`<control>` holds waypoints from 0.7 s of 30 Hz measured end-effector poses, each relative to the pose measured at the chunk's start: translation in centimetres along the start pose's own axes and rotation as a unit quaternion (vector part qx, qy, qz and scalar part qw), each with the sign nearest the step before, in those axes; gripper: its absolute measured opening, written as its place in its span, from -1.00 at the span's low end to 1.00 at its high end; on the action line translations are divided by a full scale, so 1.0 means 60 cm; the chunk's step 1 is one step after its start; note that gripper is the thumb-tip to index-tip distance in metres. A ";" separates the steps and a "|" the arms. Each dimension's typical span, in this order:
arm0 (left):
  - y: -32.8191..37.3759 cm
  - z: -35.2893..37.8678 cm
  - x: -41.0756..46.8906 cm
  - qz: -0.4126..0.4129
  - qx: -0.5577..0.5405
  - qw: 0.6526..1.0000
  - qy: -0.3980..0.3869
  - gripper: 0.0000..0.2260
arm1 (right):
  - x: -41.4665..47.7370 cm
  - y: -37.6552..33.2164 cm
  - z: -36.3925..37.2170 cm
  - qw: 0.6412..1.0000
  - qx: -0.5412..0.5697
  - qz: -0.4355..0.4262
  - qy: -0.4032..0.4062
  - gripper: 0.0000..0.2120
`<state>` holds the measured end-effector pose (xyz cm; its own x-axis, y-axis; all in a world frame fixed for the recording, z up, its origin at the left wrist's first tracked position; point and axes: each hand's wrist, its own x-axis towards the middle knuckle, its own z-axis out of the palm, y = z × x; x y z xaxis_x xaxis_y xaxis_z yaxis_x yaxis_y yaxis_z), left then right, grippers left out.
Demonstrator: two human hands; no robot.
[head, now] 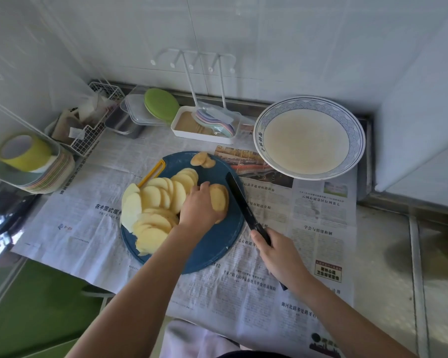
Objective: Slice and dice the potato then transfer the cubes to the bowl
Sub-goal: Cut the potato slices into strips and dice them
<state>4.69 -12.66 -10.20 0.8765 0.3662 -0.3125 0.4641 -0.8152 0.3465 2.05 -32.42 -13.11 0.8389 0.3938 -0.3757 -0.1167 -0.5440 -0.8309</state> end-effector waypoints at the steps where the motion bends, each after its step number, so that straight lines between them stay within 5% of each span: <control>1: 0.000 -0.002 0.003 0.000 0.004 1.000 -0.004 -0.21 | 0.000 0.001 0.000 1.000 -0.002 -0.004 -0.001 -0.61; 21: 0.005 -0.044 0.041 0.000 0.006 0.999 -0.048 -0.32 | -0.004 0.006 -0.011 0.999 -0.032 -0.024 0.006 -0.68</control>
<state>7.31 -10.81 -8.57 0.8602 0.3215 -0.3959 0.4615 -0.8211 0.3360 2.14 -33.20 -13.04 0.8486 0.4123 -0.3315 -0.0428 -0.5709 -0.8199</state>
